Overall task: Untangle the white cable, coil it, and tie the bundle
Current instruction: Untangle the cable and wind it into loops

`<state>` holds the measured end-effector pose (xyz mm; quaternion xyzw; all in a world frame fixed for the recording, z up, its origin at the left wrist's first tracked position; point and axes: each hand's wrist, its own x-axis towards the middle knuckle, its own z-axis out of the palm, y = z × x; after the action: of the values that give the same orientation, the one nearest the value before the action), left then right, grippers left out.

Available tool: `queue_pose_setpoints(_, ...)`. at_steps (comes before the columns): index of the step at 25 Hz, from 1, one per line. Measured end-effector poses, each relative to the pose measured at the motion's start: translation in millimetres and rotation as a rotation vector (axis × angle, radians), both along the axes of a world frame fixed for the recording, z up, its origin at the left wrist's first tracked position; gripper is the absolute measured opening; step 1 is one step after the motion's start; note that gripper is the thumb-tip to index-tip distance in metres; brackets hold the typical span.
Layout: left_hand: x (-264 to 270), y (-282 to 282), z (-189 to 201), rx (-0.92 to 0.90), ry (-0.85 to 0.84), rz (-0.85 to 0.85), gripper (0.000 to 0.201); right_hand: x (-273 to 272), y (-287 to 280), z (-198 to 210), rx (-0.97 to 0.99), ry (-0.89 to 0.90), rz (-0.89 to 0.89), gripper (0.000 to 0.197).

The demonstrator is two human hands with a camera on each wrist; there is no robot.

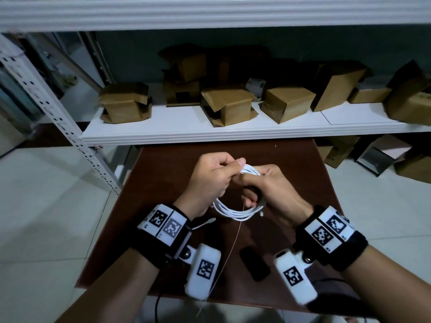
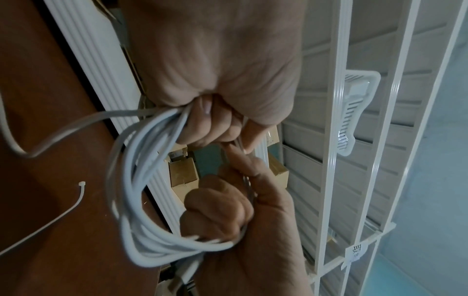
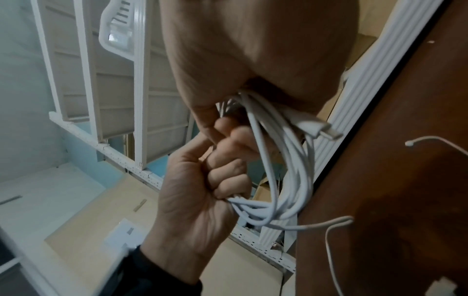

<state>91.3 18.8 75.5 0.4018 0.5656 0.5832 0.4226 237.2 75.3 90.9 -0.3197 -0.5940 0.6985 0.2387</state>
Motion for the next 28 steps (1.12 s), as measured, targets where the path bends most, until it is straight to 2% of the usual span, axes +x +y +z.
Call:
queue_pose_setpoints(3, 0, -1, 1, -0.014, -0.074, 0.009, 0.038, -2, 2, -4, -0.064, 0.022, -0.095, 0.021)
queue_pose_setpoints(6, 2, 0, 2, -0.004, -0.064, 0.011, 0.036, -4, 2, -4, -0.213, 0.072, -0.133, 0.014)
queue_pose_setpoints(8, 2, 0, 2, -0.007, -0.050, 0.024, 0.035, -5, 1, -3, -0.259, 0.100, -0.150, 0.021)
queue_pose_setpoints(11, 5, -2, 5, -0.007, -0.088, 0.004, 0.032, -8, 0, -3, -0.189, 0.076, -0.220, 0.030)
queue_pose_setpoints(14, 4, -5, 6, 0.001, -0.244, -0.064, 0.029, -9, 2, 0, -0.150, 0.130, -0.268, 0.040)
queue_pose_setpoints(19, 2, -8, 2, 0.075, -0.446, -0.196, 0.032, -2, 11, 12, -0.238, 0.257, -0.334, 0.053)
queue_pose_setpoints(25, 22, -3, -7, 0.131, -0.691, -0.071, 0.035, 2, 17, 6, -0.415, 0.472, -0.359, 0.057)
queue_pose_setpoints(28, 21, 2, -4, 0.129, -0.675, 0.014, 0.035, -2, 11, 0, -0.449, 0.500, -0.321, 0.059)
